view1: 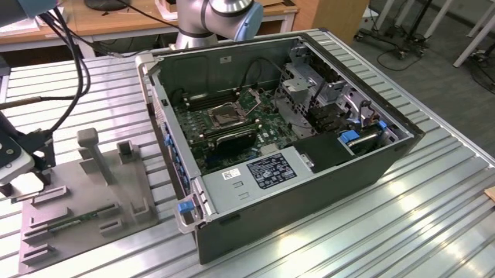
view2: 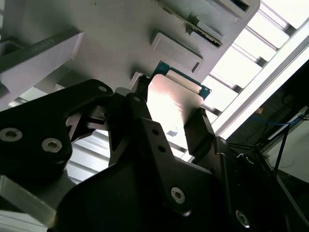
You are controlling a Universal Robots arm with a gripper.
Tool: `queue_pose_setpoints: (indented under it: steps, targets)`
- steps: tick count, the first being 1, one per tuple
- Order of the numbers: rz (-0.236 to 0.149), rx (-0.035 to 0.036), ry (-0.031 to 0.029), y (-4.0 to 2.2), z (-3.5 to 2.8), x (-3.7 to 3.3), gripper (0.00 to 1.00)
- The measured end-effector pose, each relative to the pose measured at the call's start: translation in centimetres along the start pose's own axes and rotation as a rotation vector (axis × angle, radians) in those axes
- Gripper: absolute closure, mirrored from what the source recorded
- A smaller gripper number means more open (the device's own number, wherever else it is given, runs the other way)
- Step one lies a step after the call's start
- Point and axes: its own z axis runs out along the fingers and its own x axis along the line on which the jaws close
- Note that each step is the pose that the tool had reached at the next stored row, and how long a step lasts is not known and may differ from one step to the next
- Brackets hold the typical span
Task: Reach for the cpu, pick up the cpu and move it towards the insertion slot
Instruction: 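Pick up the cpu and move it towards the insertion slot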
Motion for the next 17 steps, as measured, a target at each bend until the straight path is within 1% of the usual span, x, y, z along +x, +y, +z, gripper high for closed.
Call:
queue_pose_setpoints:
  steps: [5, 8, 10, 17]
  targets:
    - [0.0, 0.0, 0.0, 0.06, -1.05, -0.01, 0.46]
    - [0.0, -0.0002, -0.0003, 0.06, -1.12, -0.01, 0.46]
    - [0.0, 0.0, 0.0, 0.11, -1.96, -0.02, 0.46]
    - [0.0, 0.0, 0.0, 0.11, -1.99, -0.02, 0.46]
